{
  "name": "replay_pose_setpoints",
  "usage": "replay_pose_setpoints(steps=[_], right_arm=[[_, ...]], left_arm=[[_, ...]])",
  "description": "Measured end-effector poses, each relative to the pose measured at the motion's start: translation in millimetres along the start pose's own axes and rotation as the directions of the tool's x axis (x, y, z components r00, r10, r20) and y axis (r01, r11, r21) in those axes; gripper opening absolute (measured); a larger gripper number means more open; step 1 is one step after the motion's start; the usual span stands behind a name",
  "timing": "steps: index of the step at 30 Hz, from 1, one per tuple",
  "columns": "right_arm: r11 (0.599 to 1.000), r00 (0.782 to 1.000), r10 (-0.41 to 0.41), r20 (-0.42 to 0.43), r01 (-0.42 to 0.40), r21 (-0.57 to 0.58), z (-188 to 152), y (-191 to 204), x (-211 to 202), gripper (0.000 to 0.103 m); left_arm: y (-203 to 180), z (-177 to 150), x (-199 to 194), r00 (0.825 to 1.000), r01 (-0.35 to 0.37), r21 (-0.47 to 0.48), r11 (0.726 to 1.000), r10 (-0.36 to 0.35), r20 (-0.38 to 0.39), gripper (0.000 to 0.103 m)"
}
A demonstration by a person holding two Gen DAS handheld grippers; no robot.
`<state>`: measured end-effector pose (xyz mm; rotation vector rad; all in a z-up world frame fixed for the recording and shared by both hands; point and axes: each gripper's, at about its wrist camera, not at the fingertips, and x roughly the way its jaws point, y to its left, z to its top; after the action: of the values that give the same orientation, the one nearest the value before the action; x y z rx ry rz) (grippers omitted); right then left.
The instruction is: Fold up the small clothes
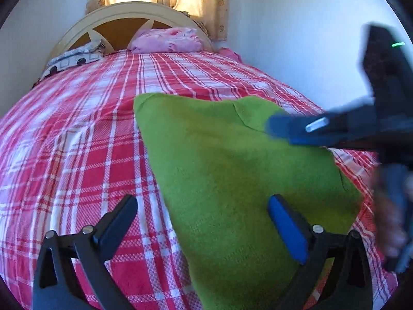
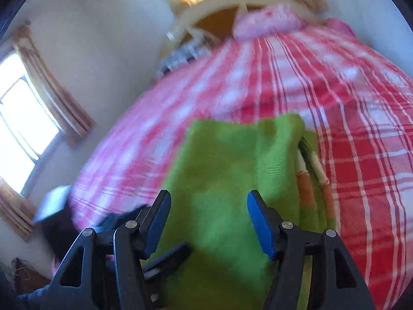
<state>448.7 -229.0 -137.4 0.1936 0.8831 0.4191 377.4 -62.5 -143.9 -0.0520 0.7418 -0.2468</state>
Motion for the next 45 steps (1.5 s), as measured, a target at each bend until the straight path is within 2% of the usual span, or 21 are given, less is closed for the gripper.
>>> replay_pose_setpoints(steps=[1, 3, 5, 8, 10, 11, 12, 15, 19, 21, 34, 37, 41, 43, 44, 45], right_arm=[[0.999, 0.999, -0.036, -0.019, 0.036, 0.018, -0.2, -8.8, 6.0, 0.055], [0.998, 1.000, -0.025, 0.000, 0.025, 0.053, -3.8, -24.8, 6.3, 0.039], [0.999, 1.000, -0.030, 0.001, 0.030, 0.041, -8.1, -28.1, 2.2, 0.036], [0.998, 0.998, -0.067, 0.014, 0.067, 0.010, -9.6, -20.5, -7.4, 0.038], [0.996, 0.995, -0.087, 0.049, 0.088, -0.023, -10.4, -6.5, -20.6, 0.049], [0.995, 0.994, -0.081, 0.074, 0.084, -0.048, -11.5, 5.0, -29.0, 0.058], [0.994, 0.994, -0.064, 0.094, 0.072, -0.080, -12.4, 17.1, -34.1, 0.059], [0.980, 0.995, -0.074, 0.074, 0.086, -0.181, -19.6, 47.2, -31.0, 0.059], [0.972, 0.992, -0.126, 0.023, 0.128, -0.197, -34.0, 38.8, -16.0, 0.058], [0.966, 0.988, -0.154, 0.018, 0.154, -0.206, -43.9, 26.7, -11.1, 0.045], [0.968, 0.994, -0.095, 0.052, 0.104, -0.227, -56.7, 6.1, -20.3, 0.043], [0.965, 0.994, -0.099, 0.053, 0.109, -0.239, -51.7, 11.3, -26.5, 0.043], [0.977, 0.995, -0.033, 0.097, 0.052, -0.209, -22.5, 22.5, -37.2, 0.045], [0.978, 0.999, -0.012, 0.034, 0.019, -0.208, -8.4, 22.8, -20.0, 0.049], [0.975, 0.998, -0.055, -0.007, 0.052, -0.214, -4.1, 19.8, -6.4, 0.049], [0.968, 0.987, -0.153, -0.044, 0.140, -0.209, -2.1, 10.5, 9.4, 0.048]], left_arm=[[2.4, -1.5, -0.8, 1.000, 0.010, -0.013, 1.000, -0.010, -0.001, 0.103], [9.6, -4.3, 0.1, 0.999, 0.036, -0.054, 0.998, -0.036, -0.006, 0.103], [13.6, -6.5, 3.2, 0.997, 0.067, -0.083, 0.994, -0.069, -0.020, 0.103], [14.1, -7.2, 9.7, 0.995, 0.079, -0.097, 0.992, -0.084, -0.047, 0.103], [14.8, -7.9, 10.5, 0.995, 0.083, -0.109, 0.991, -0.089, -0.050, 0.103], [16.9, -7.8, 11.6, 0.994, 0.086, -0.115, 0.990, -0.092, -0.051, 0.103], [17.9, -8.1, 12.0, 0.994, 0.089, -0.120, 0.989, -0.096, -0.051, 0.103], [18.4, -9.7, 11.0, 0.994, 0.093, -0.125, 0.988, -0.100, -0.051, 0.103], [19.9, -10.0, 12.0, 0.992, 0.102, -0.137, 0.985, -0.111, -0.056, 0.103], [20.3, -11.7, 13.2, 0.989, 0.119, -0.151, 0.981, -0.131, -0.067, 0.103], [16.2, -11.1, 17.0, 0.985, 0.135, -0.136, 0.981, -0.148, -0.090, 0.103], [17.6, -10.7, 17.6, 0.985, 0.137, -0.140, 0.981, -0.150, -0.088, 0.103], [19.3, -11.0, 17.9, 0.985, 0.137, -0.141, 0.980, -0.151, -0.089, 0.103], [20.3, -10.6, 18.5, 0.984, 0.140, -0.144, 0.979, -0.154, -0.088, 0.103], [22.1, -10.9, 18.2, 0.983, 0.145, -0.150, 0.978, -0.159, -0.086, 0.103], [22.7, -10.7, 18.3, 0.983, 0.149, -0.154, 0.977, -0.163, -0.085, 0.103]])
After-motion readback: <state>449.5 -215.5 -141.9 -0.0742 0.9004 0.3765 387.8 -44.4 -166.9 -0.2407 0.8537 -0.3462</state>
